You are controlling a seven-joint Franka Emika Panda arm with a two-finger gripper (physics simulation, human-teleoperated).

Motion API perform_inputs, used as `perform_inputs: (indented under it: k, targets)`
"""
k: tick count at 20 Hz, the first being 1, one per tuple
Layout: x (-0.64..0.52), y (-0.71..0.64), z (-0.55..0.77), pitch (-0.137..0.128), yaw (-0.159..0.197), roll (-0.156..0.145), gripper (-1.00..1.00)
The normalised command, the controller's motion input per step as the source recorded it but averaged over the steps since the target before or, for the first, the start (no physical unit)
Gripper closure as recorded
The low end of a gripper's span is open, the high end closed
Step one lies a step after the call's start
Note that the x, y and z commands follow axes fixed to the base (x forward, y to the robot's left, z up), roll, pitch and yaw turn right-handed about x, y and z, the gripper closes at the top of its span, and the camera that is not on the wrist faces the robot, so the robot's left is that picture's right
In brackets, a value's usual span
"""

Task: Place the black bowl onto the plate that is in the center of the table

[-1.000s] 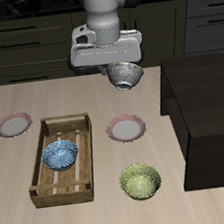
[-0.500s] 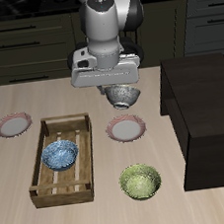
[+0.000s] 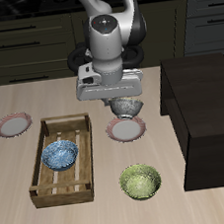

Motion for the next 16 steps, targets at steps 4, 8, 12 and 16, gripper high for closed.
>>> perform_inputs:
  k: [4, 8, 12, 16]
  targets:
    - [0.01, 0.02, -0.31, 0.053, 0.026, -0.013, 1.0]
    - [-0.03, 0.1, -0.3, 0.044, 0.041, 0.018, 1.0]
    - [-0.09, 0.06, -0.33, 0.085, 0.0, 0.028, 1.0]
    - [-0.04, 0.05, -0.17, 0.055, 0.015, 0.008, -1.0]
